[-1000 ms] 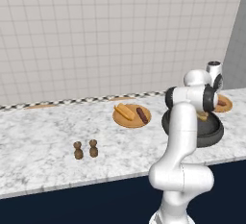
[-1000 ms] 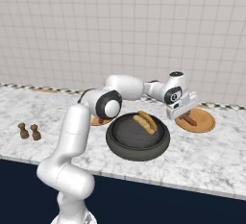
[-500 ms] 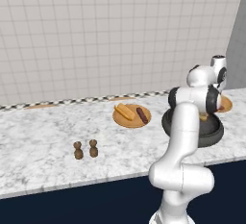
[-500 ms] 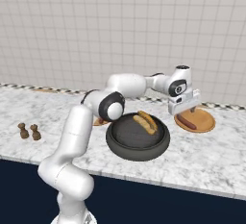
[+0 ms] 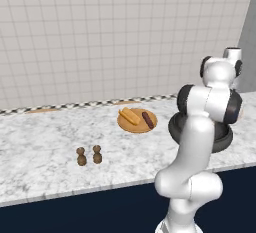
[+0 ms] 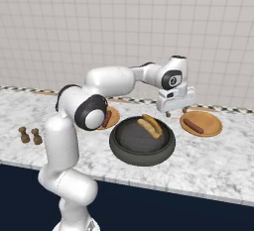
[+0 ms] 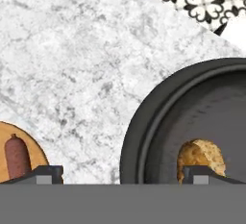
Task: Place one bun and one sausage from the bowl on each plate.
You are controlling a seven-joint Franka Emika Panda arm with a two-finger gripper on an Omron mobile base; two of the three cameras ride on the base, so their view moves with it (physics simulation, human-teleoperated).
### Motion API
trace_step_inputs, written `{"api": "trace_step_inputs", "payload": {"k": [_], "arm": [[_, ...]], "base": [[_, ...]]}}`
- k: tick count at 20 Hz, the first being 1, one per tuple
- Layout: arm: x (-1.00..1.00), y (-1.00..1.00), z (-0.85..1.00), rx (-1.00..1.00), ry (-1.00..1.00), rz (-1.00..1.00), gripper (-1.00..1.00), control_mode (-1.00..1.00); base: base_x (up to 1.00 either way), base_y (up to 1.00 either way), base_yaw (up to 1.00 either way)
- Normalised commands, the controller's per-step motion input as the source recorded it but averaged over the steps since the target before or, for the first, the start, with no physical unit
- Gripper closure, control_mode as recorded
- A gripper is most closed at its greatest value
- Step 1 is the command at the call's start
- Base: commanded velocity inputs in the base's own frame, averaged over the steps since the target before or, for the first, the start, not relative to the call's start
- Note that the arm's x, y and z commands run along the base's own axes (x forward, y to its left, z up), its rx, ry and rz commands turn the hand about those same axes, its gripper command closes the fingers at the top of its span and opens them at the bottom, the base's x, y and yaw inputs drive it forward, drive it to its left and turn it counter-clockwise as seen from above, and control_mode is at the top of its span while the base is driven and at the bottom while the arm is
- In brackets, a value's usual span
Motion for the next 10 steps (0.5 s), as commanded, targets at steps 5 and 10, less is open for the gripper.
{"api": "trace_step_inputs", "payload": {"k": [5, 10], "arm": [[-1.00, 1.00, 0.13, -0.01, -0.09, -0.05, -1.00, -1.00], [-0.84, 1.00, 0.18, 0.00, 0.00, -0.07, -1.00, -1.00]], "base": [[0.00, 0.00, 0.00], [0.00, 0.00, 0.00]]}}
